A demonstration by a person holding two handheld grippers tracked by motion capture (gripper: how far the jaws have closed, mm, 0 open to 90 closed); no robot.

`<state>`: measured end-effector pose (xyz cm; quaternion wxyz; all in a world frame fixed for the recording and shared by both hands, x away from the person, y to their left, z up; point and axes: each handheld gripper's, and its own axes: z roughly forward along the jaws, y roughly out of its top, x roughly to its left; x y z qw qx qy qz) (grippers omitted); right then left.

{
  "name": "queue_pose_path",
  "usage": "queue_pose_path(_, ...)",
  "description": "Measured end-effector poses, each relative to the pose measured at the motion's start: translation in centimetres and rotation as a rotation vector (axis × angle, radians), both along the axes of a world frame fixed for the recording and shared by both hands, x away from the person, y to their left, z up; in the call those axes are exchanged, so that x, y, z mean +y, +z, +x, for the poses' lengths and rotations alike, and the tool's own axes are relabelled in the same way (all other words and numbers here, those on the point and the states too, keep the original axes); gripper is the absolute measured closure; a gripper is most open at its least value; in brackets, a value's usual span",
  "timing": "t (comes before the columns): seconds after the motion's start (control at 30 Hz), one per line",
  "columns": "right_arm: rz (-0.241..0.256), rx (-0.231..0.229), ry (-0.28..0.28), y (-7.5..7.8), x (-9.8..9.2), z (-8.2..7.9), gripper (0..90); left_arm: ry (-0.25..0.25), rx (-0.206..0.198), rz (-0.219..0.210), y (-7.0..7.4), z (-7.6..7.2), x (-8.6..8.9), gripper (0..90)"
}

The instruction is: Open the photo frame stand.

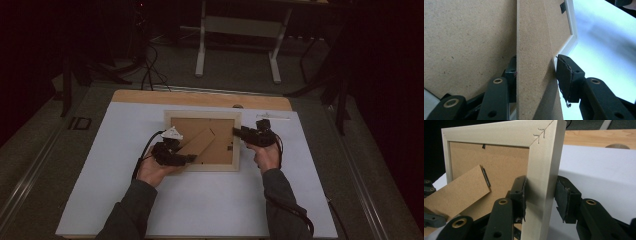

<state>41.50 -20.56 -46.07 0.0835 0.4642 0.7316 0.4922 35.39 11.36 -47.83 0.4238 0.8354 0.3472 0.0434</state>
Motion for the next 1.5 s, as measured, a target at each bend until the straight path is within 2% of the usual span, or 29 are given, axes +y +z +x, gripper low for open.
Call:
queue_pose_path(0.3,-0.012,-0.037,-0.001,0.9,0.0,-0.2,62.4,-0.006,-0.013,0.004,0.1,0.1,-0.4,65.4)
queue_pose_path(1.0,-0.009,-0.105,-0.013,1.7,-0.6,-0.6,61.9,0.034,-0.058,0.053,0.5,0.7,-1.4,68.5)
queue_pose_path(1.5,-0.028,-0.16,-0.007,2.7,-0.6,-0.9,60.4,0.065,-0.086,0.053,0.7,1.0,-2.0,71.0)
